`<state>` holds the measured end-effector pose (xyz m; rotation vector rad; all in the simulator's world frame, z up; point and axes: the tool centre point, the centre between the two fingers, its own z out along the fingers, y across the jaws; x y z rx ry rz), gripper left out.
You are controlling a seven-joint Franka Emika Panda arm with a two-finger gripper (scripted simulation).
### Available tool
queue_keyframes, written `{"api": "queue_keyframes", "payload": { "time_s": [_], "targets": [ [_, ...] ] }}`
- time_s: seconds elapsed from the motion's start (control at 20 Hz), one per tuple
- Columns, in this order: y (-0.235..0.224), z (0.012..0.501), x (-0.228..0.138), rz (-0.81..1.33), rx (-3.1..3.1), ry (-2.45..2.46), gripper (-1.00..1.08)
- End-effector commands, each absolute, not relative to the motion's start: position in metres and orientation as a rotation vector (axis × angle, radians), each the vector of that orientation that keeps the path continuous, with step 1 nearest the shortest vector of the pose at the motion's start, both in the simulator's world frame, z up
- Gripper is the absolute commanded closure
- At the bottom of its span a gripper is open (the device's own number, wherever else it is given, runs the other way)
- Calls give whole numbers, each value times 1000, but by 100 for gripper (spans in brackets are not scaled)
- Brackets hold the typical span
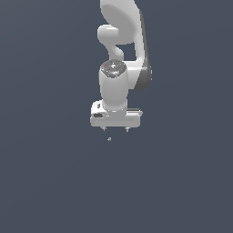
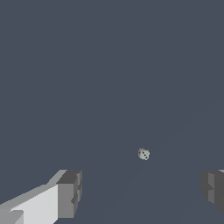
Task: Pick up the object and move it to a goal position.
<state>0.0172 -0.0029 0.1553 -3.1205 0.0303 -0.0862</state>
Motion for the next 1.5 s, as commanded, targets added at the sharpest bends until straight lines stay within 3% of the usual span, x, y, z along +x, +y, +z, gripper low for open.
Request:
{"api": "queue_keyframes", "payload": {
  "time_s": [0.0,0.4,1.45],
  "targets": [
    [-12,132,13,-64,-3123,99,-92],
    [-35,70,-4,-9,-3125,290,-92],
    [-39,11,-8,0,-3125,323,-92]
  ]
}}
